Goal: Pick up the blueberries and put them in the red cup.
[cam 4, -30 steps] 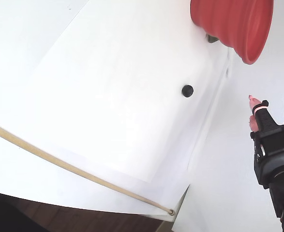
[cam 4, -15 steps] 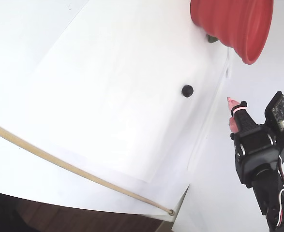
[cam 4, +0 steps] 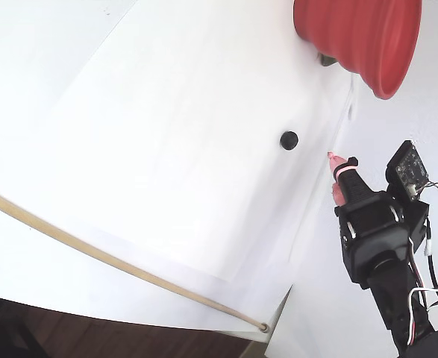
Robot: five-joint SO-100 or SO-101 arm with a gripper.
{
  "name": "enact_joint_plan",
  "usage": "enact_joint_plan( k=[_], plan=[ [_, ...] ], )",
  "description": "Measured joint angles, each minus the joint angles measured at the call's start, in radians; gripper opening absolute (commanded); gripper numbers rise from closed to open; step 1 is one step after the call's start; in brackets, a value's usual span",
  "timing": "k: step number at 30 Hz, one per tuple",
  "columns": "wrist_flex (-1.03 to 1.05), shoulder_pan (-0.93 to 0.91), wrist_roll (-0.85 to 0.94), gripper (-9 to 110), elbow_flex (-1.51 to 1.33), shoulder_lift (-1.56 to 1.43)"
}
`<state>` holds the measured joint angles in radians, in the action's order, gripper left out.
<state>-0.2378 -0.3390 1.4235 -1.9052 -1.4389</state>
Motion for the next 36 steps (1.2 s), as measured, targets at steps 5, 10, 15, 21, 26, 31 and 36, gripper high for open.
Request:
enact_joint_plan(
  k=[5, 10, 15, 21, 26, 31, 36],
  plan=[
    [-0.003, 0.0, -0.023, 19, 0.011, 0.046],
    [-0.025, 0.0, -0.025, 20, 0.031, 0.083],
    [-0.038, 0.0, -0.048, 21, 0.055, 0.106],
    [-0.038, 0.0, -0.054, 21, 0.091, 0.135],
    [-0.038, 0.003, -0.064, 20, 0.127, 0.176],
    [-0.038, 0.014, -0.077, 20, 0.163, 0.21],
    [-0.038, 0.018, -0.089, 20, 0.193, 0.23]
  ],
)
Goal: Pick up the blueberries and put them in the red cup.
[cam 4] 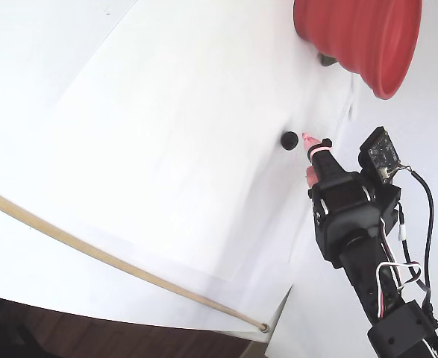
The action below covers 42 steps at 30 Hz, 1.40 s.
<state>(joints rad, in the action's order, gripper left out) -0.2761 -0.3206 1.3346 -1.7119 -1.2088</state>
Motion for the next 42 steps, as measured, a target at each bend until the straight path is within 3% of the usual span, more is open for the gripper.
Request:
enact_joint_plan(
  k=[42],
  plan=[
    [0.0, 0.018, 0.0, 20, 0.215, 0.206]
  ],
)
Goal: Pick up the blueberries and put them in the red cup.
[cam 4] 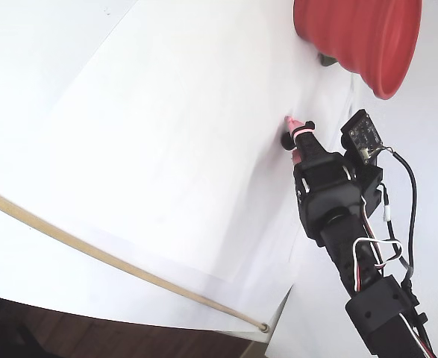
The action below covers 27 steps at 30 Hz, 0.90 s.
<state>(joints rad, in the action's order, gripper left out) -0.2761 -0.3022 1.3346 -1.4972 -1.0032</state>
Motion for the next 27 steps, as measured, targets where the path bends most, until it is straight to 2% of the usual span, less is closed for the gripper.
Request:
enact_joint_plan(
  k=[27],
  plan=[
    [0.0, 0.006, 0.002, 15, 0.002, 0.02]
  ],
)
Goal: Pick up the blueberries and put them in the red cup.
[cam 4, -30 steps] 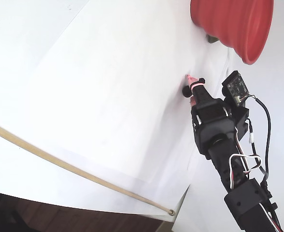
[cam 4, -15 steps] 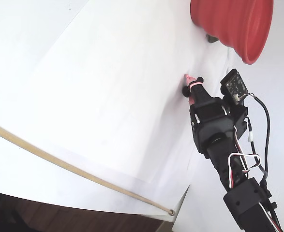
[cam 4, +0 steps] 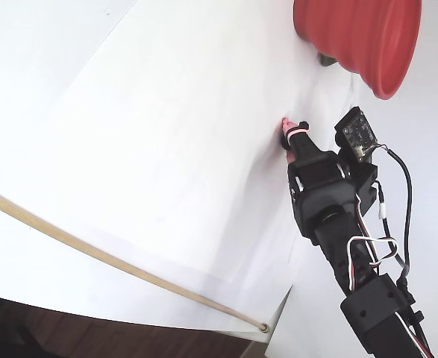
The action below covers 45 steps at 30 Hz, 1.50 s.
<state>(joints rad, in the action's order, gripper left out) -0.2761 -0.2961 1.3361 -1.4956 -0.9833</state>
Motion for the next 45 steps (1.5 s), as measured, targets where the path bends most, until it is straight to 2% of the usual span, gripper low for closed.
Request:
enact_joint_plan(
  k=[45],
  plan=[
    [-0.055, 0.043, 0.12, 11, -0.063, -0.048]
  ],
)
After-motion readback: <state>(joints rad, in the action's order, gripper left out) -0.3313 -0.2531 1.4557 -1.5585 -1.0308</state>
